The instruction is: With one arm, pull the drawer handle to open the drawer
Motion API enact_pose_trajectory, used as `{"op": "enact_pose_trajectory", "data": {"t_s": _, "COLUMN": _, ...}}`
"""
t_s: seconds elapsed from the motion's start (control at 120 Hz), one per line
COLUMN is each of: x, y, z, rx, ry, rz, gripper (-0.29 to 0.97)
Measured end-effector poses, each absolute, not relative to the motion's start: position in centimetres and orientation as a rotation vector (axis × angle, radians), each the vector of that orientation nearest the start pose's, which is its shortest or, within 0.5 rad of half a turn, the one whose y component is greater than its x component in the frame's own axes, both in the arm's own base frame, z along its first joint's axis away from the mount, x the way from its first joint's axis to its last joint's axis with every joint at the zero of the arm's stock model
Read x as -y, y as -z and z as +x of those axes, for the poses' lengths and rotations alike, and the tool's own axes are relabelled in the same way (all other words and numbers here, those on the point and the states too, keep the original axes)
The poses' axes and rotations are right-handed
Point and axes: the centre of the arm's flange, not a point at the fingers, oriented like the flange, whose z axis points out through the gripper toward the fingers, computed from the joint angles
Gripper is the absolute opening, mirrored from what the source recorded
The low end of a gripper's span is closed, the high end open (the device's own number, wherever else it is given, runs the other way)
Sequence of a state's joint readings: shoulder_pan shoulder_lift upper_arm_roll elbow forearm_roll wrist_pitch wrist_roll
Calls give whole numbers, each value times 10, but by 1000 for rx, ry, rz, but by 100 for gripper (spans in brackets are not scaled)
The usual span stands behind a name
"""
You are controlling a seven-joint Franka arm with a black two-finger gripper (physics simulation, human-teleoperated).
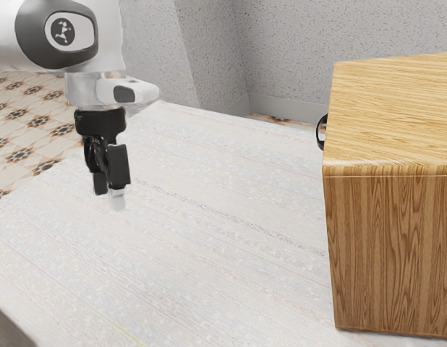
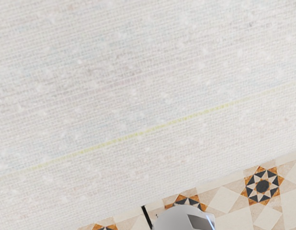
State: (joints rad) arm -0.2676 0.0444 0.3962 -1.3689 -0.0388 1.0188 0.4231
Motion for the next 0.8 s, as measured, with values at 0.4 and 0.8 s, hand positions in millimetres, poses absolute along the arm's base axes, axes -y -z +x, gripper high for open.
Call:
{"op": "enact_pose_trajectory", "data": {"t_s": 0.4, "x": -197, "y": -709, "z": 467, "rx": -491, "ry": -47, "rz": -3159, "gripper": 68}}
{"op": "enact_pose_trajectory", "data": {"t_s": 0.8, "x": 168, "y": -714, "z": 525, "rx": -2513, "ry": 511, "rz": -1744, "gripper": 68}}
